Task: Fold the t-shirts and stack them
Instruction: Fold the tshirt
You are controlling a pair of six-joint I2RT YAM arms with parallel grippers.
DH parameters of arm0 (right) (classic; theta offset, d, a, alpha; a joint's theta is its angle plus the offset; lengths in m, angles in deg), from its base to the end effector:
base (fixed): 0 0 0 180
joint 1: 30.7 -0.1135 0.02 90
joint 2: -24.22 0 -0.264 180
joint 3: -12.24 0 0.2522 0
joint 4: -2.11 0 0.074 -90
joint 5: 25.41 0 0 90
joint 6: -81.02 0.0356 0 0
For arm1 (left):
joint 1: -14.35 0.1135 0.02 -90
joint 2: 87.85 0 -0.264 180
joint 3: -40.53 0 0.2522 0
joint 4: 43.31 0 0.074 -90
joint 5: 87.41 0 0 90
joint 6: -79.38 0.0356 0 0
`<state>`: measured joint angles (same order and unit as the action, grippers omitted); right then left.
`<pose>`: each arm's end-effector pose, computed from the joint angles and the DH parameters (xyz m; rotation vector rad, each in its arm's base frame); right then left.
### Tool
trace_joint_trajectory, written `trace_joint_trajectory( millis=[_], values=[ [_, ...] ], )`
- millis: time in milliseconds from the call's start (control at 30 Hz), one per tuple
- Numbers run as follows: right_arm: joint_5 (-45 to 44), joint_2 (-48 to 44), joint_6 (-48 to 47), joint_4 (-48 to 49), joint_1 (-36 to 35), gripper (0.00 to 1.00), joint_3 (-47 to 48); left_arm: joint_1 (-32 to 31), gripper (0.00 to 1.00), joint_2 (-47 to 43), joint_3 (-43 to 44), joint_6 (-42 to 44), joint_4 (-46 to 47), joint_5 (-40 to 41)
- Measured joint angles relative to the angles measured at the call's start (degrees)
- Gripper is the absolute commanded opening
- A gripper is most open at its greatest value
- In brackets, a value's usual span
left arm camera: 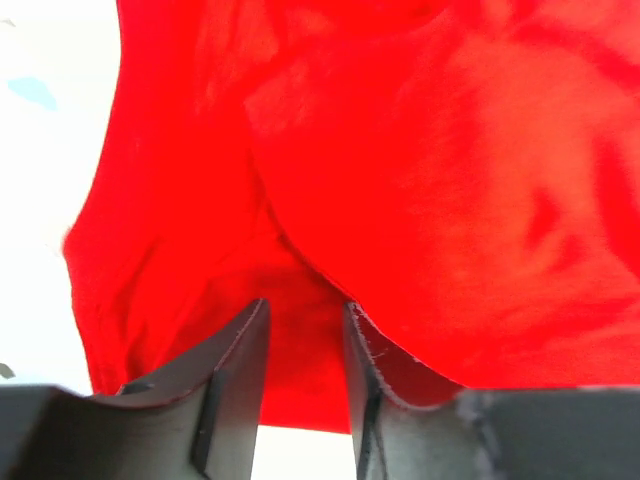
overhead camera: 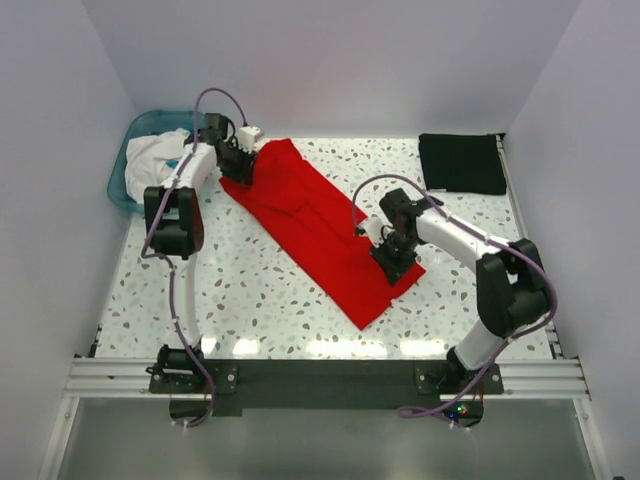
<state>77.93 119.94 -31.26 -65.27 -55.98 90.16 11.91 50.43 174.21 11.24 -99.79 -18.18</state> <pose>0.2638 0.1336 0.1908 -1.2407 2.7786 0.3591 0.5193 -0.0348 0.1751 0.6583 2.4818 -0.3517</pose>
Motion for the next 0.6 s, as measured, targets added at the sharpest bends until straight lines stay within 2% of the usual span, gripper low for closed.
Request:
trace_joint_trajectory(
  millis=[100,267,433,600],
  values=[
    [0.1,-1.8,-0.4,-1.4,2.1,0.23,4.2,-0.4,0.46,-3.2,-1.5,-0.5,2.0,-2.7],
    [-1.4,0.4,-2.7,0.8,4.3,0.20,9.3,-0.7,0.47,-15.6,-12.1,-2.6,5.2,-6.1],
    [-4.1,7.6,-4.9,4.0,4.2,0.15,9.0,-0.7,0.44,-25.4,-18.9,-4.6,8.1,-6.7],
    [-6.6,11.6,-6.5,5.6,3.9,0.12,6.1,-0.7,0.41,-28.6,-24.5,-5.9,8.7,-6.6]
  ],
)
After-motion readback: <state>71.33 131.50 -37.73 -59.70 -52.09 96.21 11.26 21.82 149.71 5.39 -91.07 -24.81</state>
